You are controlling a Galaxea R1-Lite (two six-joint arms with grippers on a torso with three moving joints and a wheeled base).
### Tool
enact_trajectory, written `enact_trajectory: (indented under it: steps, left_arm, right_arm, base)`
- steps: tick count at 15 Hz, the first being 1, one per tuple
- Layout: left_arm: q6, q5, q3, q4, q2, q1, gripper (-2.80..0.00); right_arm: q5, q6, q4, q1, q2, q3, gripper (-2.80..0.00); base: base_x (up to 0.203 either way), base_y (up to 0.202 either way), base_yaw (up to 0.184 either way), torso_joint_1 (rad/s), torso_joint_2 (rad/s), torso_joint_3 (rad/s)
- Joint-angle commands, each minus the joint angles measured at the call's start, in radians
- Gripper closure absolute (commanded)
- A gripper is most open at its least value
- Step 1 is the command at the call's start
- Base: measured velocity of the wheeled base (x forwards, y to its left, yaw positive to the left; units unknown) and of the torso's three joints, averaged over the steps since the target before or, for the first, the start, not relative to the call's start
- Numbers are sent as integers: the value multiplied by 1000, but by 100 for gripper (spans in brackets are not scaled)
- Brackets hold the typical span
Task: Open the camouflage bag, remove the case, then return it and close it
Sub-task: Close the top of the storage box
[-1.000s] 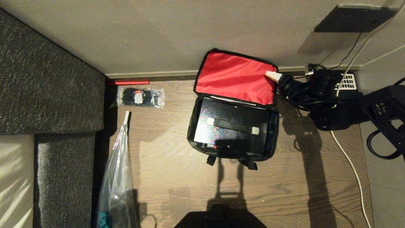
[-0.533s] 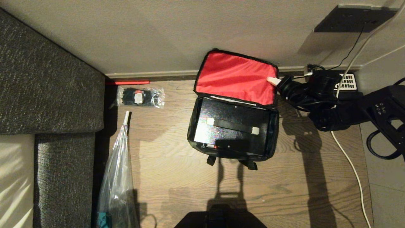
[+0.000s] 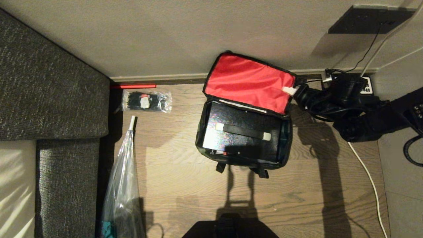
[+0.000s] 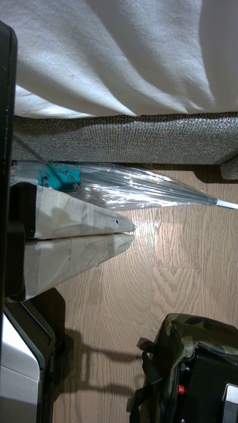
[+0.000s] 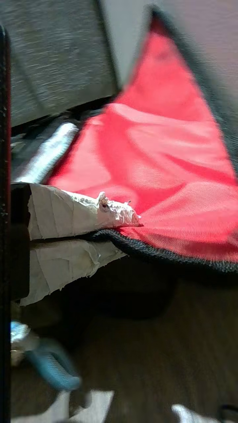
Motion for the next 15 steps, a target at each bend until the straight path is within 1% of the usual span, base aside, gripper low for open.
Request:
enact_trajectory:
  steps: [1,3,4,7,9,10,11,15]
  left_arm:
    - [-1,1,3,0,-2,0,0]
    - [-1,1,3,0,-2,0,0]
    - [-1,1,3,0,-2,0,0]
    - [-1,1,3,0,-2,0,0]
    - [-2,1,3,0,-2,1,0]
    - [-1,1,3,0,-2,0,0]
    - [-1,1,3,0,-2,0,0]
    - [-2,1,3,0,-2,0,0]
  right_arm:
    - [48,-51,0,1,-90,95,0]
    - [91,-80,-12,1,-118,140,0]
    - [97,-118,-7,1,-133,165,0]
    - [99,-324,0,1,-159,230,0]
    - [113,-411,1,1,-175,292,0]
    - [143,-427,-6,1,-188,316,0]
    - [156,-429,-10,1,-199,335,0]
    - [162,-440,-23,2,-227,371,0]
  base:
    - [0,0,0,0,0,0]
    - [0,0,0,0,0,0]
    - [0,0,0,0,0,0]
    - [0,0,0,0,0,0]
    - [0,0,0,0,0,0]
    - [0,0,0,0,0,0]
    - [0,0,0,0,0,0]
    - [0,0,0,0,0,0]
